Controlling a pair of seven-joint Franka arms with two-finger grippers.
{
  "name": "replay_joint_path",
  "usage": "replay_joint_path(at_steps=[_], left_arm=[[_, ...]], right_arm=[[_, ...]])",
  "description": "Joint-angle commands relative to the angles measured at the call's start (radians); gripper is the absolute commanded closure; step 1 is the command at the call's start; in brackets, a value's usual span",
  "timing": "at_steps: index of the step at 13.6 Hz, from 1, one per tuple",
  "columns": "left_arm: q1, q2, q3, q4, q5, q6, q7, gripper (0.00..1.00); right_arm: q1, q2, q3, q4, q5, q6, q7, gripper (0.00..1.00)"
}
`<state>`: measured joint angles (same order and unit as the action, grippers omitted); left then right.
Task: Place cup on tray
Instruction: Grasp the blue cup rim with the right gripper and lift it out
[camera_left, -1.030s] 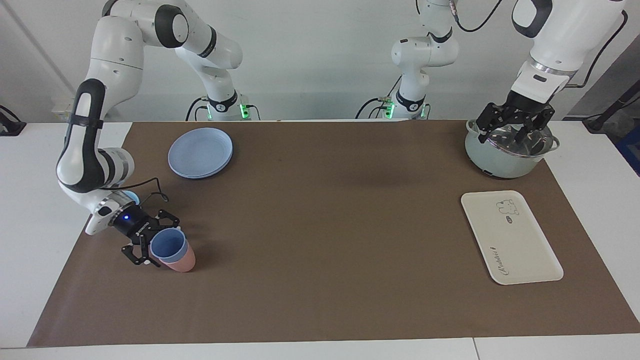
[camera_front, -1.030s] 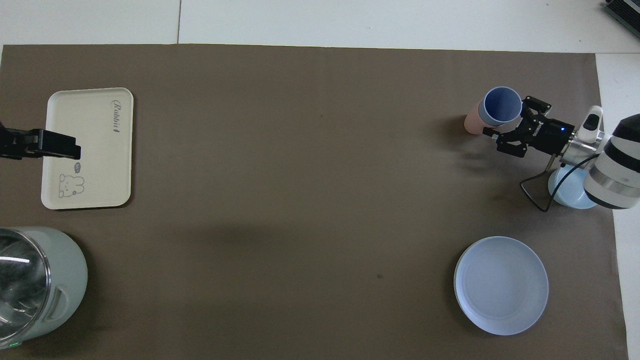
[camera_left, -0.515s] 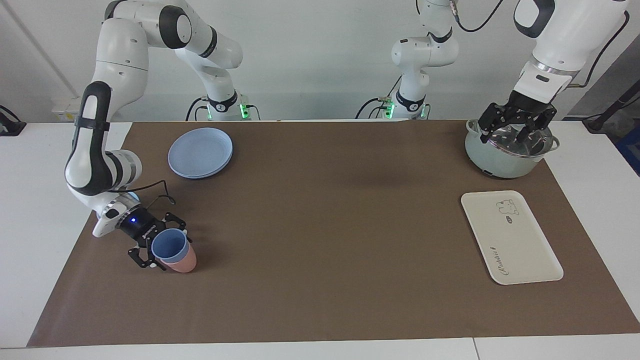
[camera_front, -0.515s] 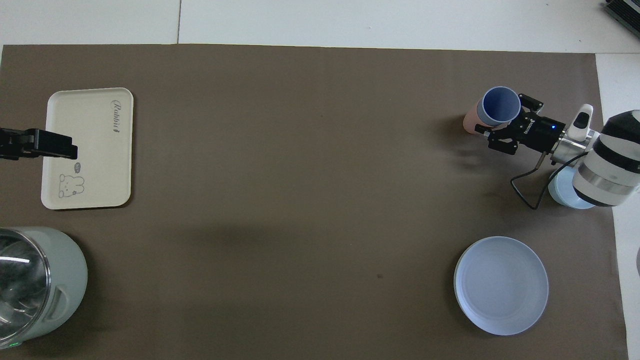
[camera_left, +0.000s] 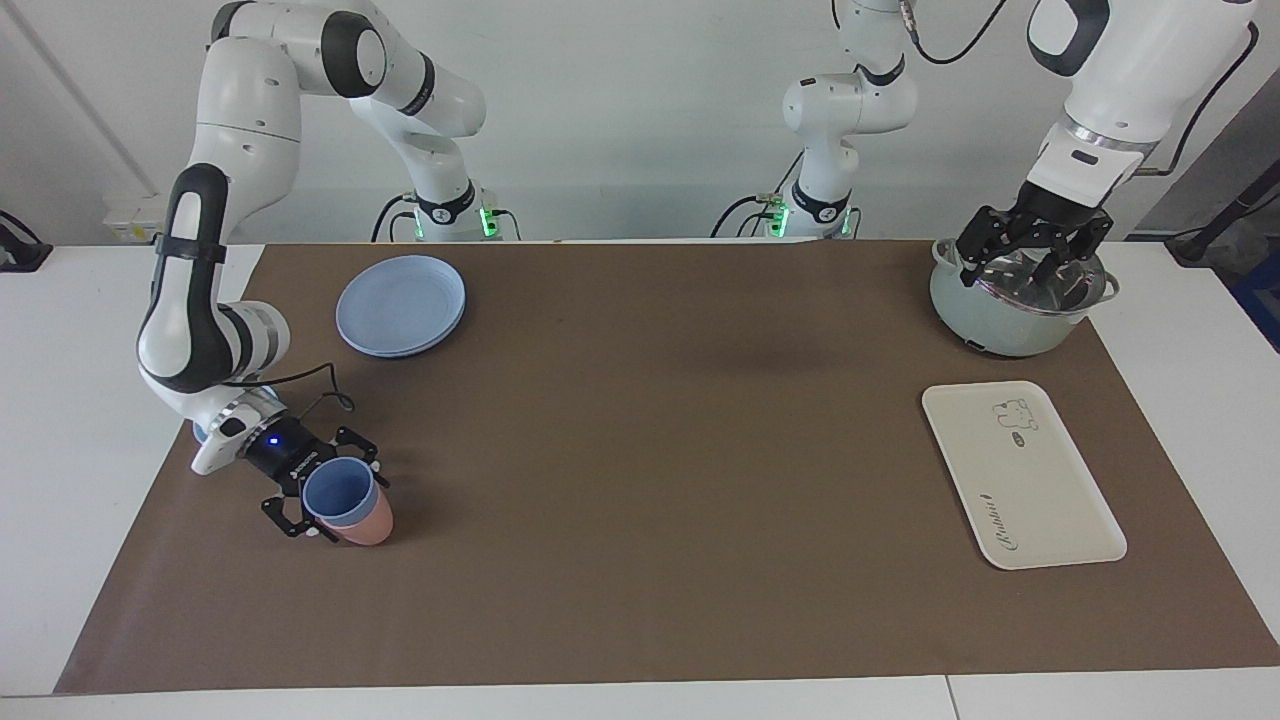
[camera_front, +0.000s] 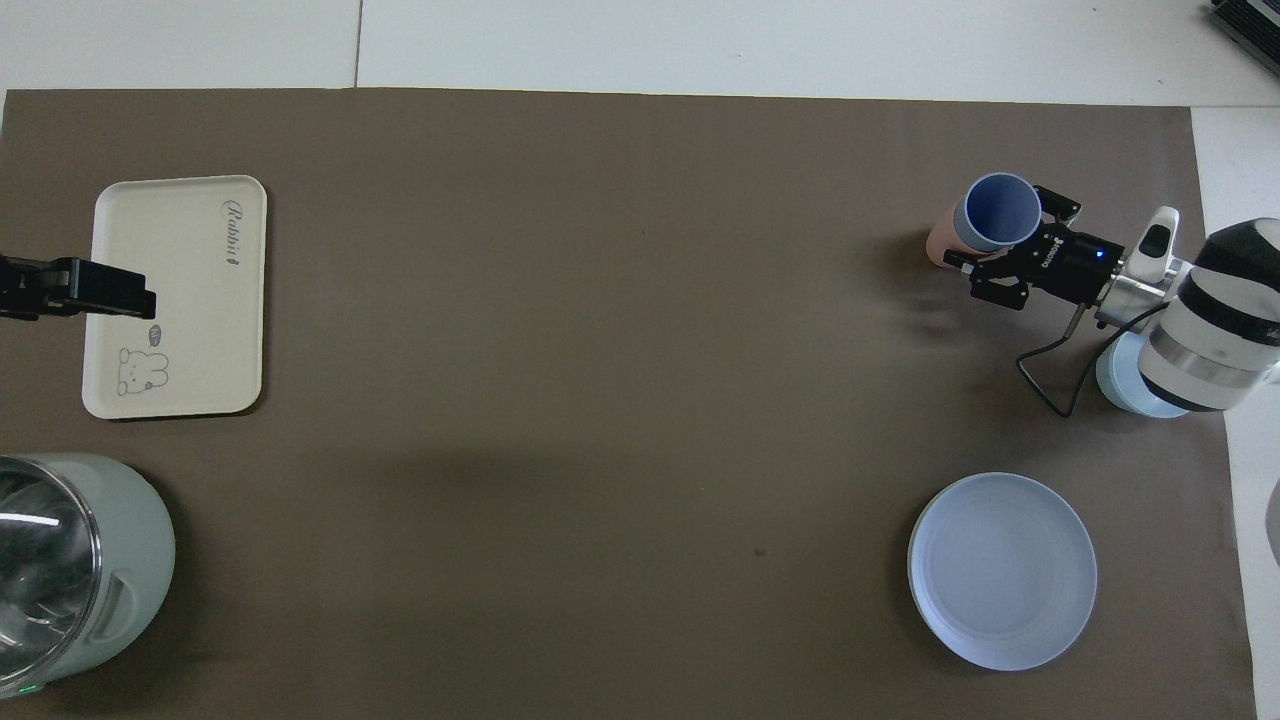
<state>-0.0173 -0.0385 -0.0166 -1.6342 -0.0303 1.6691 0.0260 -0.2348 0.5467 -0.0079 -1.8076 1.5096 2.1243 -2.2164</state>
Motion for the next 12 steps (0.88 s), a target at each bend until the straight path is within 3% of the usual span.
replay_joint_path(at_steps=[1,4,8,12], left_arm=[[0.004,-0.027,-0.005,-0.032,-0.014,0.008,-0.003,0.00],[-0.006,-0.027,-0.013,-0.032,-0.016,0.023,-0.004,0.00],[-0.036,-0.026,-0.016,-0.033,-0.017,0.067,-0.008,0.00],[-0.110,-0.040,-0.016,-0.078,-0.057,0.075,-0.015,0.00]], right_arm=[[0.009,0.007,0.009,0.011,0.038,0.026,-0.028,1.00],[0.055,-0.043,0.008,0.022,-0.011,0.075,0.100,1.00],[0.168,-0.204,0.005,0.014,-0.328,0.176,0.359,1.00],[0.320,-0.292,0.008,0.020,-0.658,0.206,0.714,1.00]])
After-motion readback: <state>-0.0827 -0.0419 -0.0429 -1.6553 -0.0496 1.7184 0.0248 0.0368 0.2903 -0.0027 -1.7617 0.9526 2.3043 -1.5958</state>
